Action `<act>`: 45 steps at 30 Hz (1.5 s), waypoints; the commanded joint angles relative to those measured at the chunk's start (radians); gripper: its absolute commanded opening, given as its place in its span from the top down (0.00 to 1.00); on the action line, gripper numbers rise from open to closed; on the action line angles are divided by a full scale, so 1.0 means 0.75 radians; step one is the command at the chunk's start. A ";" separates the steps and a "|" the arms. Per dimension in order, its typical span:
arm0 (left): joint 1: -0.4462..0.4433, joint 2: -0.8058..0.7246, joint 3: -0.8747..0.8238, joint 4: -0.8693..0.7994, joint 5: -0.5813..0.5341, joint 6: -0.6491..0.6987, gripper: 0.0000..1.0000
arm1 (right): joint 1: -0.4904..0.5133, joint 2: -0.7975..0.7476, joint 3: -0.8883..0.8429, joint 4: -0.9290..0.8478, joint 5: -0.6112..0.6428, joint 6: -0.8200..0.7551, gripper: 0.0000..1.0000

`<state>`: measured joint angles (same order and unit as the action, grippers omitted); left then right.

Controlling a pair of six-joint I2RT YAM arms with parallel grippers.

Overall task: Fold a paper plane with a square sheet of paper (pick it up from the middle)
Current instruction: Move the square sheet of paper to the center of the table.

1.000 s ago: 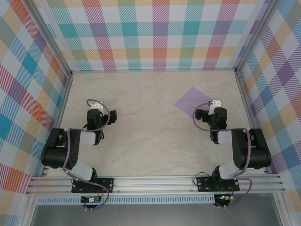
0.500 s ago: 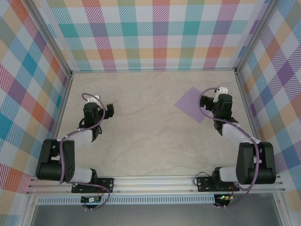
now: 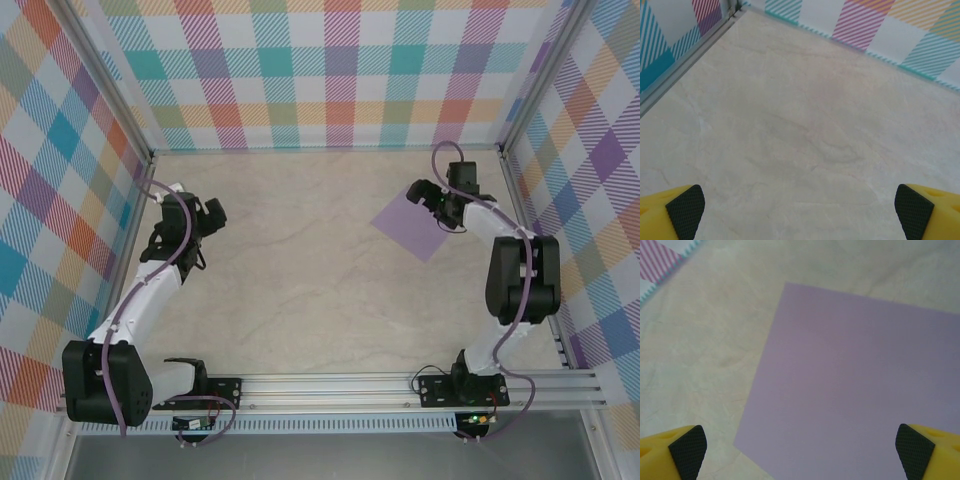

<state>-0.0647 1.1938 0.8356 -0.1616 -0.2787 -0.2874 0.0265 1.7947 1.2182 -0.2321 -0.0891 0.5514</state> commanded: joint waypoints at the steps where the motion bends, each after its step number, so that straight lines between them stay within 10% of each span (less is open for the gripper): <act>1: 0.000 -0.017 0.028 -0.144 0.036 -0.061 0.00 | -0.001 0.135 0.175 -0.248 -0.054 0.116 0.00; 21: 0.002 0.022 0.059 -0.232 0.084 -0.048 0.00 | 0.055 0.292 0.126 -0.518 -0.141 0.344 0.00; 33: 0.001 0.072 0.066 -0.253 0.097 -0.061 0.00 | 0.582 0.041 -0.307 -0.536 -0.115 0.659 0.00; 45: 0.002 0.095 0.076 -0.271 0.133 -0.078 0.00 | 0.668 0.187 0.283 -0.760 0.149 0.363 0.01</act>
<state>-0.0647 1.2579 0.8558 -0.3393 -0.1913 -0.3267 0.5301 1.8706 1.3304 -0.7567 -0.0082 0.8814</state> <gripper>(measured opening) 0.998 0.995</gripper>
